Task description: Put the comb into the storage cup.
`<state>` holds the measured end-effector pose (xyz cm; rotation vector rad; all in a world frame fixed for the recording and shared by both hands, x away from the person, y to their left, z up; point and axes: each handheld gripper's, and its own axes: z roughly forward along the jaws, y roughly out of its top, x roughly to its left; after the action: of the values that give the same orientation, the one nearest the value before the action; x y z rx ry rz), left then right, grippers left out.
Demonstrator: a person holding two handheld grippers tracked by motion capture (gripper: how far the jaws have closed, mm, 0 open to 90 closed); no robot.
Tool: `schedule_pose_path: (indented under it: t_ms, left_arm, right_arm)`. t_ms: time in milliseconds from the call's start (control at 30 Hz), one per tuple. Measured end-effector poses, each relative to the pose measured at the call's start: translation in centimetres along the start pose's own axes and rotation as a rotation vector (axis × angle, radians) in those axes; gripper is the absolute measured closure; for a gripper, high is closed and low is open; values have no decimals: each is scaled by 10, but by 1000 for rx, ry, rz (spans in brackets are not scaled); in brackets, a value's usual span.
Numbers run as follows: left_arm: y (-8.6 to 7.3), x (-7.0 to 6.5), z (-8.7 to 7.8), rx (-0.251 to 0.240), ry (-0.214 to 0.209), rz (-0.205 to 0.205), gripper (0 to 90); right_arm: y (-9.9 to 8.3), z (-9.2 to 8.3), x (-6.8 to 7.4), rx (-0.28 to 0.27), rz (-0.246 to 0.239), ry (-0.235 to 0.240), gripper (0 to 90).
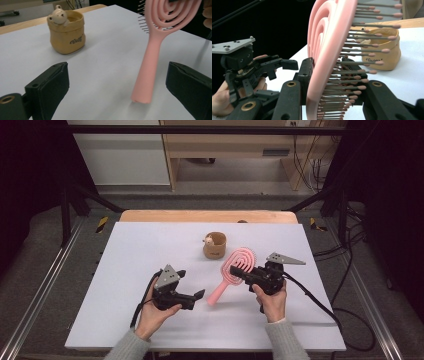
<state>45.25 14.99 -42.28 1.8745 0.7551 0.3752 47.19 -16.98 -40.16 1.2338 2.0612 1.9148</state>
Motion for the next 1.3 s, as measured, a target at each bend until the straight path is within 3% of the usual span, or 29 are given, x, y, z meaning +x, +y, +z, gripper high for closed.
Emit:
schedule_pose_path:
  t_ms: [333,633,1300]
  left_arm:
    - [-13,23,-18,-14,41,-42,50]
    - [-20,40,-35,-45,77,-56,47]
    - [-38,67,-61,-70,153,-84,44]
  right_arm:
    - [2,-3,0,3,-6,-10,630]
    - [6,-8,1,-21,-8,-12,630]
    - [21,-8,8,-29,-59,-36,630]
